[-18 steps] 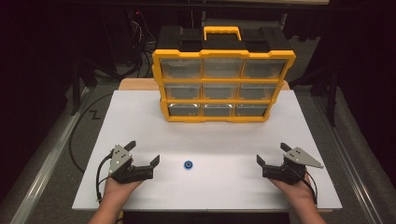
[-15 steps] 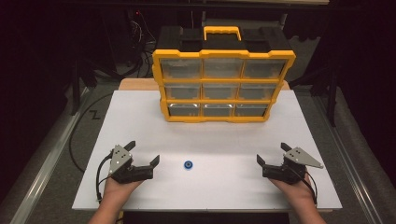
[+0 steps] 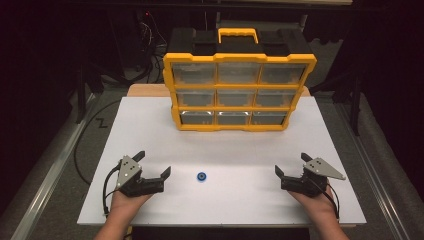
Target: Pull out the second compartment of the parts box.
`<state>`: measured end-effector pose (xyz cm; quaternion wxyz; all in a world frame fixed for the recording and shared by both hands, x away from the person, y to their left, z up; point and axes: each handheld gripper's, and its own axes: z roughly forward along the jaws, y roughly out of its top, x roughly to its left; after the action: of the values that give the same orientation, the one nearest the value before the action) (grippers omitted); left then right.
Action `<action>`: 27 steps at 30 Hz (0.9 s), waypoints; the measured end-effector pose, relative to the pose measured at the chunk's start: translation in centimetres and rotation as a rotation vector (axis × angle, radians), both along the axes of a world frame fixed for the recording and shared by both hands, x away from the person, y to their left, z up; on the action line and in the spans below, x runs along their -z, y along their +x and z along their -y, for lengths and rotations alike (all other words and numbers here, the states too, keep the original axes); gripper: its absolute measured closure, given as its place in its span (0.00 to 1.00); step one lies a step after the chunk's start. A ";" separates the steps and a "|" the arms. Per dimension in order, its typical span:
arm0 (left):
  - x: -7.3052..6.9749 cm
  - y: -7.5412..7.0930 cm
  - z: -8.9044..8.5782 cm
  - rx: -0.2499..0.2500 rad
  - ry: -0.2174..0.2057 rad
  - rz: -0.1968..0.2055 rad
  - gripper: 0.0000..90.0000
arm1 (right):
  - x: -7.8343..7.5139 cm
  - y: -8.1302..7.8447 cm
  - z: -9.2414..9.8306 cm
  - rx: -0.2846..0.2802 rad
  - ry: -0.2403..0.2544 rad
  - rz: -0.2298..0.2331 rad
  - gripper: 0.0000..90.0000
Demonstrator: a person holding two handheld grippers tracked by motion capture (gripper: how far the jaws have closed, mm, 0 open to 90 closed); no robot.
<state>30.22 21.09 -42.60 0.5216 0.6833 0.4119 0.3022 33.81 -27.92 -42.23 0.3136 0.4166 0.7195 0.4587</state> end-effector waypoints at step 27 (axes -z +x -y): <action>0.1 0.3 0.1 0.021 0.040 -0.029 0.00 | -0.6 2.0 -1.1 0.048 -0.003 0.022 0.01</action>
<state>30.54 20.94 -42.73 0.5050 0.7023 0.4061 0.2947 35.83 -26.78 -41.66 0.3328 0.4284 0.7065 0.4545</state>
